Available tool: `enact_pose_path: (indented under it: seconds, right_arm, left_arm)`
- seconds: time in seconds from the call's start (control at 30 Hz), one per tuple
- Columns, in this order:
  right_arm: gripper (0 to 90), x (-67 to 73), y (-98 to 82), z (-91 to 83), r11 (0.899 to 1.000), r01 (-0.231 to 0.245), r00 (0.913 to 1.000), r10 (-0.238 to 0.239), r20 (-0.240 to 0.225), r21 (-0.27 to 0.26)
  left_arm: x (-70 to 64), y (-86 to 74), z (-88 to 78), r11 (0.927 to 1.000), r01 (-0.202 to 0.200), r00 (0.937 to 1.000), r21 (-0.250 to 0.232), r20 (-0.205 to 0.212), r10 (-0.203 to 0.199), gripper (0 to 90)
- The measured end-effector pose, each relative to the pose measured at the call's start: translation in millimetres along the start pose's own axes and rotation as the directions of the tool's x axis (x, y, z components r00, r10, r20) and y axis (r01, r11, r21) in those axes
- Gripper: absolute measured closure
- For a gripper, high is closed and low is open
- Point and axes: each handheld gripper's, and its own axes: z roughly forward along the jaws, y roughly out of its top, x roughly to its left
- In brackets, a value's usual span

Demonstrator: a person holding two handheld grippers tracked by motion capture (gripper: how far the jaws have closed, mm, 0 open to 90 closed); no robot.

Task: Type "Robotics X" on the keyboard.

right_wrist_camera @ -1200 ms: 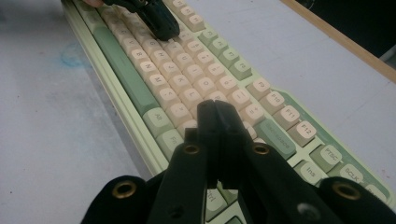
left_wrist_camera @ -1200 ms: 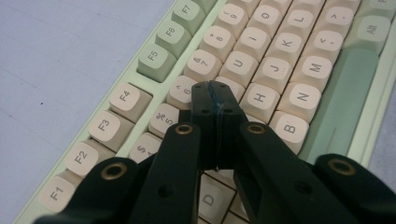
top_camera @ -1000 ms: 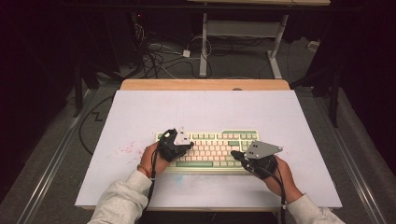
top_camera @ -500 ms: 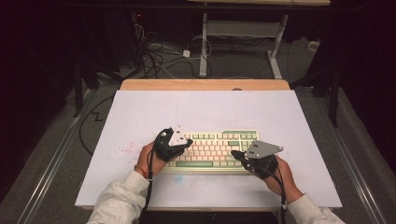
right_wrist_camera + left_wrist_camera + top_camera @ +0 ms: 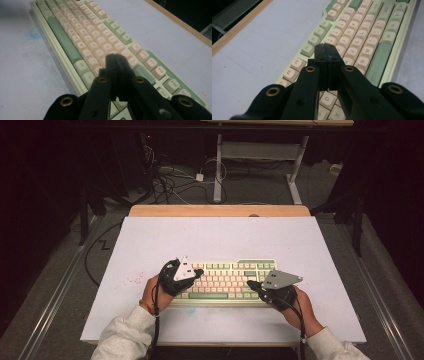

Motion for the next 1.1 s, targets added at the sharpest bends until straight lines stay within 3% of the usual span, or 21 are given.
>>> enact_pose_path:
  seconds: [0.5,1.1]
  right_arm:
    - [90.0,-3.3,8.1,16.5,1.000,-0.017,0.9998,0.018,-0.013,0.005]
    - [90.0,6.2,28.6,53.8,0.998,0.031,0.9985,-0.028,-0.047,0.048]
  left_arm:
    - [0.4,-23.1,-19.8,0.9996,0.027,0.9989,-0.004,-0.039,-0.028,84.1]
    - [-4.3,-43.2,-38.1,0.9991,0.041,0.9980,0.011,-0.048,-0.041,87.5]
